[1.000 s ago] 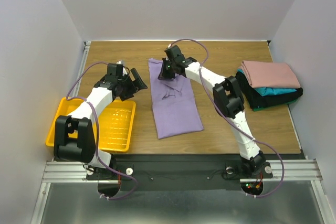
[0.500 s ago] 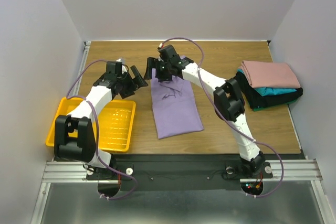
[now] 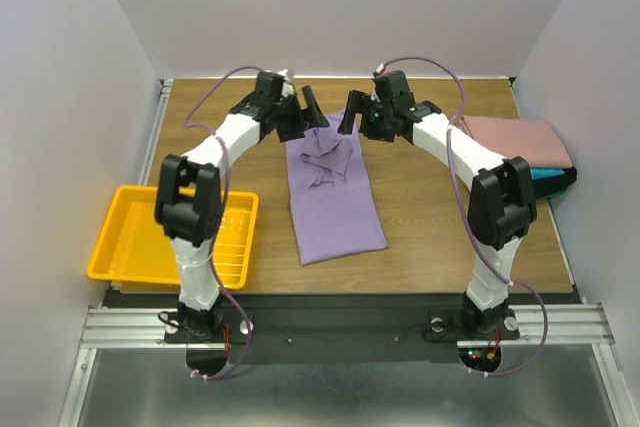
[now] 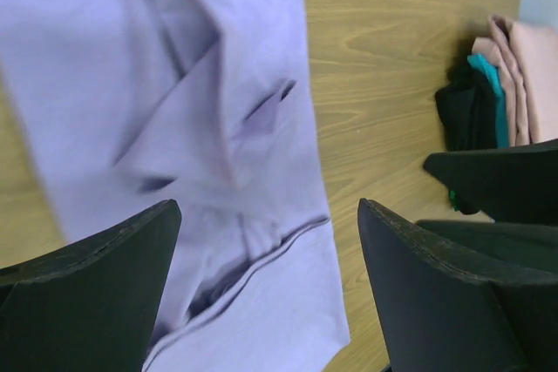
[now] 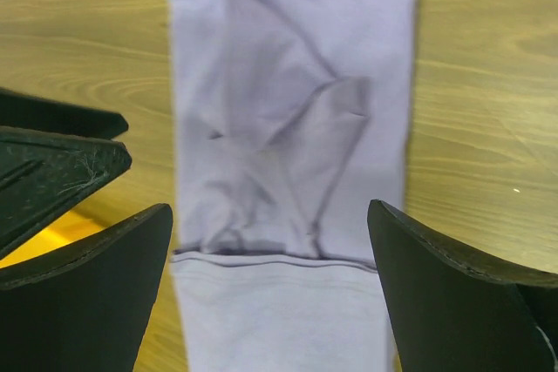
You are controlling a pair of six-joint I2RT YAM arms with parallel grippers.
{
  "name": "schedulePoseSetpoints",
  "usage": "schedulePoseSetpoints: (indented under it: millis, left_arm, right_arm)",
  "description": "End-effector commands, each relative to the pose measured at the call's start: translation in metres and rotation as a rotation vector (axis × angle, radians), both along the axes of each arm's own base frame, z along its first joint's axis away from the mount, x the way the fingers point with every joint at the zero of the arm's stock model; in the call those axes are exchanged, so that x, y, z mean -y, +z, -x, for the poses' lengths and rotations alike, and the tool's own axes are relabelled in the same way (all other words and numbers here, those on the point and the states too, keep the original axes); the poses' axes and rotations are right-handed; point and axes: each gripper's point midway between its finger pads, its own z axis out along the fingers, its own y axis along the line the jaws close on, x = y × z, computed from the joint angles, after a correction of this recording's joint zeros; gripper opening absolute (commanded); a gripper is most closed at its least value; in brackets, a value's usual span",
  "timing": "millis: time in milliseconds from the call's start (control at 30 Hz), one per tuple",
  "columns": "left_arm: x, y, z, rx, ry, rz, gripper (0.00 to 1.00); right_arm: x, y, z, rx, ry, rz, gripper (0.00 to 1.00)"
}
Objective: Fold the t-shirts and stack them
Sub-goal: Fold the tshirt
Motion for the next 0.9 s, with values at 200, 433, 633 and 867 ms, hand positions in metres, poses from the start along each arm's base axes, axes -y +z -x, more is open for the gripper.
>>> schedulePoseSetpoints:
  millis: [200, 433, 633, 867]
  left_arm:
    - [0.045, -0.029, -0.022, -0.032, -0.09, -0.17, 0.82]
    - [0.03, -0.061, -0.017, -0.099, -0.04, -0.245, 0.71]
    - [0.038, -0.066, -0.022, -0.102, -0.05, -0.24, 0.64]
    - [0.041, -0.079, -0.024, -0.123, -0.078, -0.265, 0.31]
  right_arm:
    - [0.006, -0.027, -0.034, -0.014, -0.024, 0.017, 0.94]
    - [-0.005, -0.051, -0.045, -0.058, -0.005, 0.002, 0.89]
    - [-0.01, -0.062, -0.052, -0.077, -0.009, -0.01, 0.81]
    - [-0.013, -0.07, -0.055, -0.096, -0.009, -0.019, 0.72]
